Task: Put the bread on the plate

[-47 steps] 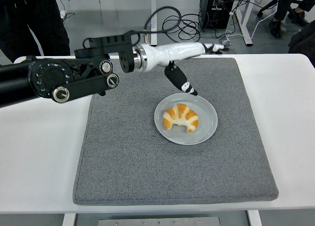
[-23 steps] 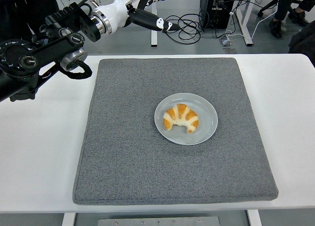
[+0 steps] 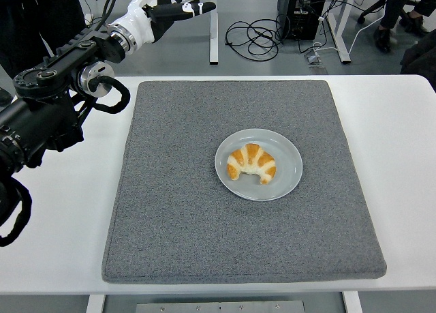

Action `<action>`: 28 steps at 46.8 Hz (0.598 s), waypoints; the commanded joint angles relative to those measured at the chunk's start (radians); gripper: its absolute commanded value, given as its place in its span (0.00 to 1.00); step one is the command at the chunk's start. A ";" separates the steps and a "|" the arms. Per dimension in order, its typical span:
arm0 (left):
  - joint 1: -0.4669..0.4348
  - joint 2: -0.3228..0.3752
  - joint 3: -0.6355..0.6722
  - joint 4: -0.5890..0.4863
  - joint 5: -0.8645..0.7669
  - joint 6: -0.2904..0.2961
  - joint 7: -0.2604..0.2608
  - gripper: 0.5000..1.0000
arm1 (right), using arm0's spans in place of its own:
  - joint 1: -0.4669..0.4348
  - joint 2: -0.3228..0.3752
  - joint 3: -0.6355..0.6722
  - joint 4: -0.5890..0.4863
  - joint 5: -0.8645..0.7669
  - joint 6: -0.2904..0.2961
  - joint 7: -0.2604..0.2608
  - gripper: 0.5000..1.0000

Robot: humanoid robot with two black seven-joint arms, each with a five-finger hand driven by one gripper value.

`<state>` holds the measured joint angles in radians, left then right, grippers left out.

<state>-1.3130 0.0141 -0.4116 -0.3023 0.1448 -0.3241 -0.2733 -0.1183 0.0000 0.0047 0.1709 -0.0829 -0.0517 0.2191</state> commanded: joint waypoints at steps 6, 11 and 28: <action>0.003 -0.014 -0.007 0.046 -0.053 -0.003 -0.009 0.95 | 0.003 0.000 0.008 0.001 0.000 0.001 0.002 1.00; 0.027 -0.014 -0.038 0.058 -0.094 -0.003 -0.009 0.95 | 0.006 0.000 0.011 0.001 0.000 0.001 0.002 1.00; 0.067 -0.014 -0.047 0.111 -0.142 0.088 0.006 0.95 | 0.006 0.000 0.000 -0.002 0.000 -0.005 0.002 1.00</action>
<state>-1.2492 0.0002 -0.4589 -0.1985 0.0022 -0.2445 -0.2696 -0.1119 0.0000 0.0046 0.1687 -0.0829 -0.0566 0.2211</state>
